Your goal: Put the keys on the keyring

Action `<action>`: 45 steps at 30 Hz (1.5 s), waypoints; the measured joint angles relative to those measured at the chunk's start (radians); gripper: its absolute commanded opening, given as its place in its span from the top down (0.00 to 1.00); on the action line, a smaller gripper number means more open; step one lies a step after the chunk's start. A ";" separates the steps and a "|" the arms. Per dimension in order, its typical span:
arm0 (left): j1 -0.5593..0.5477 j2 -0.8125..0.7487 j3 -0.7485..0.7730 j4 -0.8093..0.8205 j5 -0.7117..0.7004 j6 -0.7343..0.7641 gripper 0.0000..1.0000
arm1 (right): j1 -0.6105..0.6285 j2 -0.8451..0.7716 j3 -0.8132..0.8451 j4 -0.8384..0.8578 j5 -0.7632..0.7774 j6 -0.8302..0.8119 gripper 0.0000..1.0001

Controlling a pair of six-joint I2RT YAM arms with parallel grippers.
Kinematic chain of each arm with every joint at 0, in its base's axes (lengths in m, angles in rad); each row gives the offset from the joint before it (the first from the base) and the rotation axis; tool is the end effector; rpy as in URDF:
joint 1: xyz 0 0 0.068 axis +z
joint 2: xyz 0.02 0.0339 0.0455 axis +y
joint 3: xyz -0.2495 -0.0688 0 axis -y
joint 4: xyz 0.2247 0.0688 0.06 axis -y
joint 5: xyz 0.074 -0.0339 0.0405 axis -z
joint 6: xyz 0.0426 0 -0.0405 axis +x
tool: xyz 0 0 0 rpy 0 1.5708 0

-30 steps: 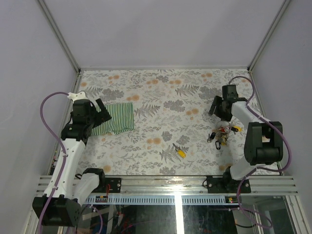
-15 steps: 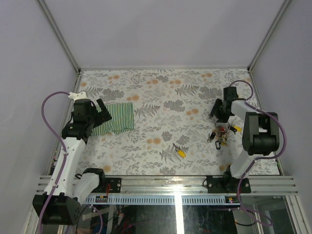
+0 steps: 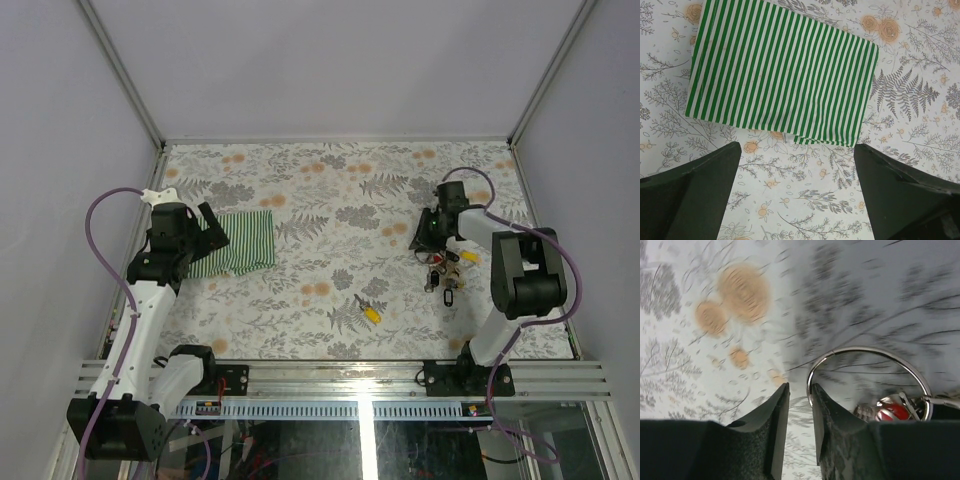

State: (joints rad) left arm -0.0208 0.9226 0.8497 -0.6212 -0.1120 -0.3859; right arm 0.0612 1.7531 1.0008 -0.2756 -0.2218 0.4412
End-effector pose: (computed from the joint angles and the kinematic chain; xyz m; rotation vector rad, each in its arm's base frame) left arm 0.1873 0.0009 0.2815 -0.4688 2.2121 -0.0899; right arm 0.3288 0.0295 0.1502 0.4170 2.6000 0.4660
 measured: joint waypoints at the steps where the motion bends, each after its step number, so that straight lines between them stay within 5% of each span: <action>1: 0.000 0.000 0.000 0.000 0.000 0.000 0.00 | 0.029 0.000 0.000 -0.002 0.000 -0.003 0.73; 13: 0.000 0.010 0.000 0.000 0.000 0.000 0.00 | 0.319 0.000 0.015 -0.032 0.107 -0.042 0.78; 17: 0.000 0.010 0.000 0.000 0.000 0.000 0.00 | 0.388 0.002 0.023 -0.045 0.178 -0.058 0.97; 26: 0.000 0.008 -0.002 0.004 0.038 0.000 0.00 | 0.417 -0.014 0.000 -0.008 0.200 -0.077 1.00; 33: -0.021 -0.042 -0.105 0.142 0.249 -0.097 0.00 | 0.418 -0.140 -0.092 0.005 0.127 -0.087 1.00; 43: -0.451 0.041 -0.218 0.486 0.243 -0.234 0.03 | 0.422 -0.389 -0.188 0.164 -0.006 0.033 1.00; 45: -0.529 0.113 -0.208 0.560 0.224 -0.237 0.05 | 0.422 -0.404 -0.193 0.168 0.000 0.058 0.88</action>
State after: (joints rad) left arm -0.5499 1.0359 0.6415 -0.0612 0.1123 -0.6224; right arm 0.4835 1.3487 0.8082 -0.1074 -0.2222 0.4992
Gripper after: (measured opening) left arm 0.972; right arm 0.009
